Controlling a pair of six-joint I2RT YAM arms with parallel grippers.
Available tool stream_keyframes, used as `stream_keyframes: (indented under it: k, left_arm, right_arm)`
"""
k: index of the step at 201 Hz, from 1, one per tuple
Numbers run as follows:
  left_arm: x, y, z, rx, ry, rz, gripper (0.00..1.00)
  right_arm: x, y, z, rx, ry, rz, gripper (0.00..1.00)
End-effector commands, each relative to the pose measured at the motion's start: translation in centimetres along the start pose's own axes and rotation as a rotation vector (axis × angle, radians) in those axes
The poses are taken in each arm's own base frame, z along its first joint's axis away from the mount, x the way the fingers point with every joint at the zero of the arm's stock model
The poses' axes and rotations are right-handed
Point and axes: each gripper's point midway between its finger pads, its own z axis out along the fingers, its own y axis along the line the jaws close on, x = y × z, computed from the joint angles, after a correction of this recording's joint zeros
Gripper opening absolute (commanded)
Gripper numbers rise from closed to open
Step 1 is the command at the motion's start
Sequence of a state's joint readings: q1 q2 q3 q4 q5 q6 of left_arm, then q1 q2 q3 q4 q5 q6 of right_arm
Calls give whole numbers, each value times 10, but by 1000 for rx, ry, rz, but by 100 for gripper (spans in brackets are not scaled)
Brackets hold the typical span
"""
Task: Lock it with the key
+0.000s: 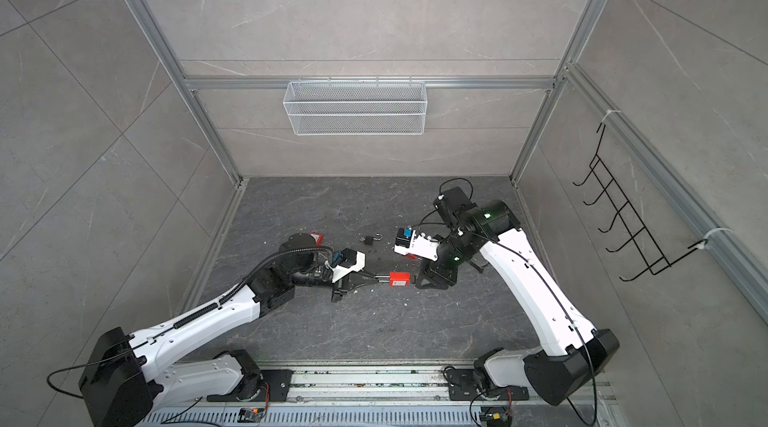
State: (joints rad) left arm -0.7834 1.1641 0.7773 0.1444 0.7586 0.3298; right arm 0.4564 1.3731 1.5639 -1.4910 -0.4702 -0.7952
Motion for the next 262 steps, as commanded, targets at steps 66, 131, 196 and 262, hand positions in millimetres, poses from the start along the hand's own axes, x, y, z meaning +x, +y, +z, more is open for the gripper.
stream_keyframes:
  k: [66,131,196,262]
  left_arm:
    - [-50,-9,-4,55,-118,81,0]
    - [-48,-5,0,51,-105,49,0]
    - [-40,-3,1,45,-55,71,0]
    - [-38,-3,0,48,-19,109,0]
  right_arm:
    - [-9,-19,19,79,-93,-130,38]
    - [-4,-20,18,233,-133,-280,37]
    - [2,3,11,186,-117,-351,30]
    - [1,12,14,107,-85,-375,3]
